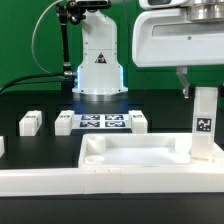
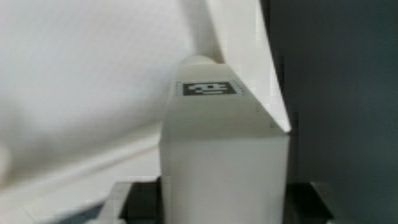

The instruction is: Assemble desk

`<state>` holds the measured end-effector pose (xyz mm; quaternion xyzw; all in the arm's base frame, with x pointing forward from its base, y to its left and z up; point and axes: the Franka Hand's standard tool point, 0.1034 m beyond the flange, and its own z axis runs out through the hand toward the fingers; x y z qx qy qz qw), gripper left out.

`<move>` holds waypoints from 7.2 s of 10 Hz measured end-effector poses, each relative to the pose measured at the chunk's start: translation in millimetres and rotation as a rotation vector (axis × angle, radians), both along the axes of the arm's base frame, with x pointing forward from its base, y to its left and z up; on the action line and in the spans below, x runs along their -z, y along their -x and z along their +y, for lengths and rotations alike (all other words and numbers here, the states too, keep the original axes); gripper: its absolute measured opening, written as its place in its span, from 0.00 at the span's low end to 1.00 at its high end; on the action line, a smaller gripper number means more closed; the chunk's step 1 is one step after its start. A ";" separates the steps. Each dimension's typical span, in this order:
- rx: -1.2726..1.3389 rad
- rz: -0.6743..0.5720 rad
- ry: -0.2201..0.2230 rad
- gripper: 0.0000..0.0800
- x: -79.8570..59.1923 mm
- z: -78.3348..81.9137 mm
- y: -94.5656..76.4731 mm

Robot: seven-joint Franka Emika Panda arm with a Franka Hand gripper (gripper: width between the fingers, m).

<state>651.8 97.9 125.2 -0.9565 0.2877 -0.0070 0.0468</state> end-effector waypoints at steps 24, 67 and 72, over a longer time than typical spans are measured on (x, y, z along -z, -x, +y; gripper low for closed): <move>-0.333 -0.037 -0.003 0.81 8.6 21.0 5.9; 0.760 0.066 -0.165 0.37 22.5 3.7 6.3; 0.576 0.060 -0.133 0.58 23.8 7.9 10.7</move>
Offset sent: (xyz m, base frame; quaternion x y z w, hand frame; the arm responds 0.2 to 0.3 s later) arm 0.0000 0.0000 0.0000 0.0000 0.0000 0.1296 0.9916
